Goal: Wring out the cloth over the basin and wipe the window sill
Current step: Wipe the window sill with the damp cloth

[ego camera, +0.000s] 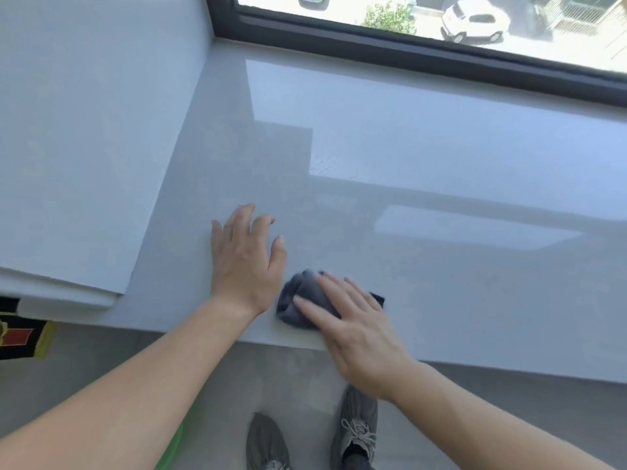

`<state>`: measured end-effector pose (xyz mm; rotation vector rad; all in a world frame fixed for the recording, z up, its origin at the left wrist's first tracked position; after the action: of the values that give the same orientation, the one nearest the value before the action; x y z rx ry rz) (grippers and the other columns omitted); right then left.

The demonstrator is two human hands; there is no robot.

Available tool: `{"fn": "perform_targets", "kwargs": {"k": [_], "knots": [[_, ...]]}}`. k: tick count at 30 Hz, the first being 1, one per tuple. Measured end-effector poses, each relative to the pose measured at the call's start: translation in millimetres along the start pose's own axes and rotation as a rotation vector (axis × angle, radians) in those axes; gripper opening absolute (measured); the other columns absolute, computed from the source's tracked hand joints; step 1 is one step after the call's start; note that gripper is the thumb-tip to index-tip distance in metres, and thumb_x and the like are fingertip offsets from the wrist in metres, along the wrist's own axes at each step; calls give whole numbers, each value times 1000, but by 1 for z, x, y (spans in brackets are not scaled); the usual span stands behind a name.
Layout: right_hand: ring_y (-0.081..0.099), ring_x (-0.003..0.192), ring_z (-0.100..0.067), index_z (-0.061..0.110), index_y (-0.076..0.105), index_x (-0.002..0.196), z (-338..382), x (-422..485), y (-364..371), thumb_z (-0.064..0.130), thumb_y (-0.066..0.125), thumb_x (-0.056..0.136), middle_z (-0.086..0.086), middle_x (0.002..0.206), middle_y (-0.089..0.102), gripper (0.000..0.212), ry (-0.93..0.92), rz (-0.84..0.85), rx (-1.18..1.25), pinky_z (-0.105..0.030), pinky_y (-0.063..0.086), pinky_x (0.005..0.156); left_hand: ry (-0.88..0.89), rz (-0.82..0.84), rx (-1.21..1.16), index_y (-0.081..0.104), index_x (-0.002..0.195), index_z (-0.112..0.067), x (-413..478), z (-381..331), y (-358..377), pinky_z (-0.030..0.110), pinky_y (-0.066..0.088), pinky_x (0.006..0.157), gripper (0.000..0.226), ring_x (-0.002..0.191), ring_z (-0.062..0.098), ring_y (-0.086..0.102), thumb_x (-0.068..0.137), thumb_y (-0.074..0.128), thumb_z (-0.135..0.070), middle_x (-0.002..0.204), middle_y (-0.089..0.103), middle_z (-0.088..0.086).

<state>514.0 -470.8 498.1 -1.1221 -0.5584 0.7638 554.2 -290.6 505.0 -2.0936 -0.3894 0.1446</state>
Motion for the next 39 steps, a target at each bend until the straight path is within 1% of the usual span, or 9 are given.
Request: {"fn": "perform_targets", "kwargs": {"k": [2, 7, 13, 16, 19, 26, 29, 33, 39], "knots": [[30, 146, -28, 33, 43, 145, -18, -7, -6, 19, 51, 93, -9, 157, 35, 54, -55, 29, -23, -43, 23, 120, 16, 12, 6, 52, 128, -12, 8, -8, 8, 54, 5, 121, 46, 147, 29, 23, 95, 34, -38, 153, 35, 15], [30, 145, -31, 29, 44, 146, -87, -5, -31, 13, 51, 86, -10, 155, 36, 62, 424, -191, 6, -51, 26, 117, 40, 94, 61, 46, 137, -16, 21, -28, 35, 50, -4, 122, 51, 151, 25, 11, 95, 31, -40, 161, 24, 11], [24, 149, -26, 36, 38, 148, -44, -44, -16, 22, 52, 90, -8, 160, 30, 61, -59, 58, -25, -42, 18, 122, 65, 81, 195, 47, 139, -19, 14, -30, 45, 55, -1, 121, 57, 151, 26, 15, 92, 30, -45, 161, 27, 11], [32, 142, -28, 34, 41, 147, -119, -19, -37, 20, 46, 92, -8, 156, 34, 57, 214, -65, -14, -49, 29, 116, 56, 92, 249, 43, 141, -19, 14, -32, 47, 55, 0, 121, 60, 151, 27, 15, 90, 29, -47, 161, 27, 11], [21, 147, -28, 36, 33, 151, -166, -5, -52, 17, 49, 96, -6, 160, 24, 61, 558, -173, 14, -47, 17, 122, 49, 112, 255, 41, 142, -20, 14, -32, 50, 54, -2, 121, 60, 152, 24, 11, 91, 26, -48, 162, 23, 9], [23, 149, -27, 36, 35, 149, -70, -32, -24, 21, 49, 93, -8, 161, 29, 60, -44, 56, -14, -44, 17, 123, 6, 64, 240, 52, 125, -16, 21, -41, 43, 59, 3, 119, 46, 144, 33, 25, 87, 38, -39, 149, 39, 15], [31, 140, -28, 32, 43, 145, -132, 6, -46, 20, 44, 91, -10, 155, 36, 55, 174, -88, -16, -44, 25, 117, 4, 30, 199, 56, 113, -12, 37, -52, 44, 54, -1, 121, 37, 142, 33, 27, 88, 38, -32, 139, 43, 16], [20, 145, -25, 36, 33, 151, -185, 37, -59, 22, 46, 98, -5, 160, 24, 57, 573, -188, 29, -43, 14, 122, 15, 66, 121, 51, 131, -16, 56, -60, 62, 45, -3, 123, 44, 151, 28, 12, 92, 37, -30, 159, 27, 13], [28, 145, -28, 34, 39, 149, -131, 7, -39, 22, 51, 96, -7, 158, 31, 56, 66, -2, -5, -43, 20, 120, 13, 62, 187, 37, 149, -20, 55, -65, 70, 43, -4, 123, 60, 153, 23, 6, 92, 27, -33, 165, 16, 7]]}}
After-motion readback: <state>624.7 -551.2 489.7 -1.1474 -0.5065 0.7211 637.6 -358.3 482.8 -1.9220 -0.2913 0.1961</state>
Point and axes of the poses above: each hand's wrist, its own x-axis towards the middle knuckle, its own y-axis out of the palm, z = x × y, the point moved 8 cm from there along x, towards the middle knuckle
